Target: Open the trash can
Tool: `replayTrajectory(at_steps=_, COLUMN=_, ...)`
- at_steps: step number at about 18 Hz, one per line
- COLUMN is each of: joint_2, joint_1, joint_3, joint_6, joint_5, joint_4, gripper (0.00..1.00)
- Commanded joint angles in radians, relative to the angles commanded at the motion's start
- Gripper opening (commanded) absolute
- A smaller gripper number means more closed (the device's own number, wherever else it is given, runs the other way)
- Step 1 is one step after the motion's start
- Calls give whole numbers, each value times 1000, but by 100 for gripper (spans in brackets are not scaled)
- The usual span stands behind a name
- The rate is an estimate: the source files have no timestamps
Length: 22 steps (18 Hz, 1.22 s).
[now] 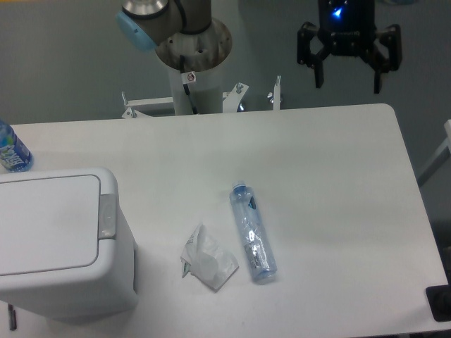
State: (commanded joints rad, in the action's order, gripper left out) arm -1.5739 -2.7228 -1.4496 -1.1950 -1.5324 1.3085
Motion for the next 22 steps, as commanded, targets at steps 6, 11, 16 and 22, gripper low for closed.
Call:
replayTrajectory(at_steps=6, joint_2=2, joint_1=0, joint_3=0, joint_6=3, joint_5=-2, joint_4=2, gripper=100)
replayTrajectory(at_steps=11, joint_2=-6, joint_1=2, joint_3=0, joint_6=87, joint_5=0, joint_4=2, gripper=100)
replayTrajectory(at_steps=16, joint_2=-9, joint_1=3, joint_3=0, joint_6=95, joint_5=0, joint_4=2, gripper=100)
replayTrajectory(at_steps=22, joint_2=-44, joint_1=49, joint_3=25, joint_6=321, joint_5=2, joint_4=-46, gripper=100)
